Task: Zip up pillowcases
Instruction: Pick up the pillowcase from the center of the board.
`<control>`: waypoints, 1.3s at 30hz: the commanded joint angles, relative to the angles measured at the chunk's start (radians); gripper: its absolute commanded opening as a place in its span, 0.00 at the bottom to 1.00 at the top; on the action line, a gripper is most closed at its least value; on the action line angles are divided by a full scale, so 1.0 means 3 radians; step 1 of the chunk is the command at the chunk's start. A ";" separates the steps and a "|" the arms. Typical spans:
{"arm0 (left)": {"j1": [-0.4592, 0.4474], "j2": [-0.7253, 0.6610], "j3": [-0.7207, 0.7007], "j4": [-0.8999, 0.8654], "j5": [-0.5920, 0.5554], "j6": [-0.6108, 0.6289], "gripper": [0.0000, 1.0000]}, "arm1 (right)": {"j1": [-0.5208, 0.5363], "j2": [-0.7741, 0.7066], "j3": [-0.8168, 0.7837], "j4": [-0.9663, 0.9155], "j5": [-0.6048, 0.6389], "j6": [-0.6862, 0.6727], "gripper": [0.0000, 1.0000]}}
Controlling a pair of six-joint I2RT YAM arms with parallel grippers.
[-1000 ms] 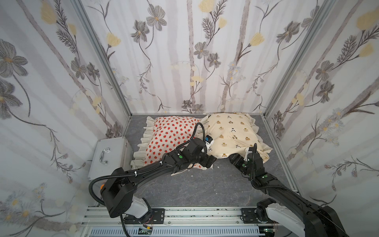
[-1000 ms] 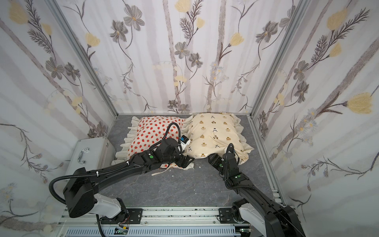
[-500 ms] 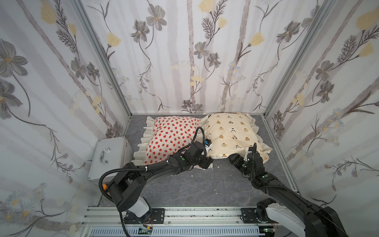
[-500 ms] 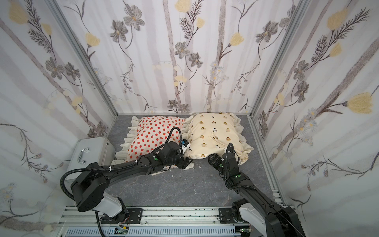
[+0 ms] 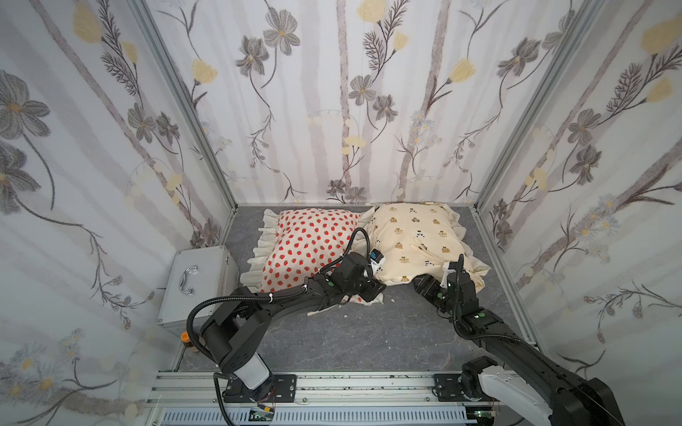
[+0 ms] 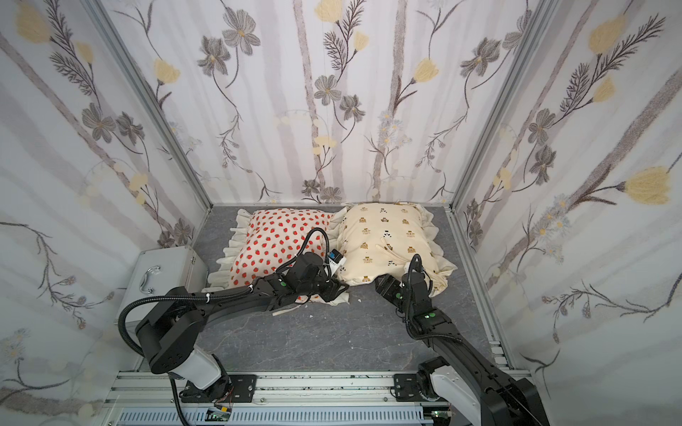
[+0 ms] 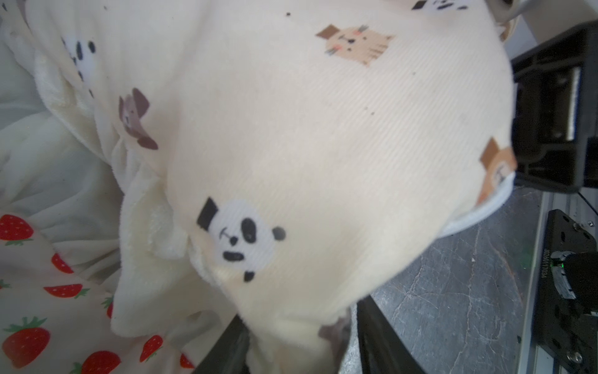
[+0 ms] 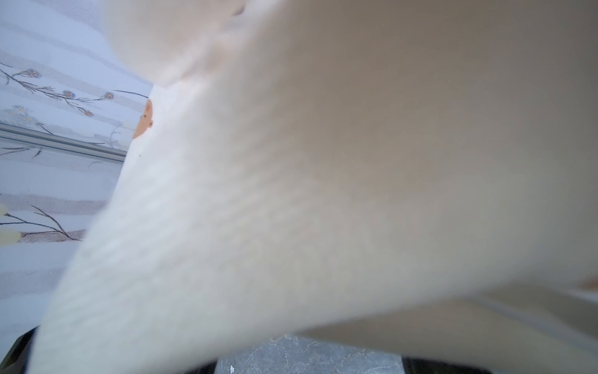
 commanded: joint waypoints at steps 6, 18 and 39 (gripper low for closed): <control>0.0019 -0.0176 -0.0055 0.0091 0.0213 0.0118 0.47 | -0.0054 -0.0201 0.0031 -0.0302 0.0206 -0.0133 0.82; 0.0028 0.0144 0.0209 -0.0016 0.0273 0.0144 0.36 | -0.0103 -0.0302 0.0077 -0.0491 0.0216 -0.0191 0.84; -0.0217 0.0098 -0.0279 0.0791 0.0345 -0.1018 0.00 | -0.0281 0.0401 0.0575 -0.0556 -0.0068 -0.0672 0.83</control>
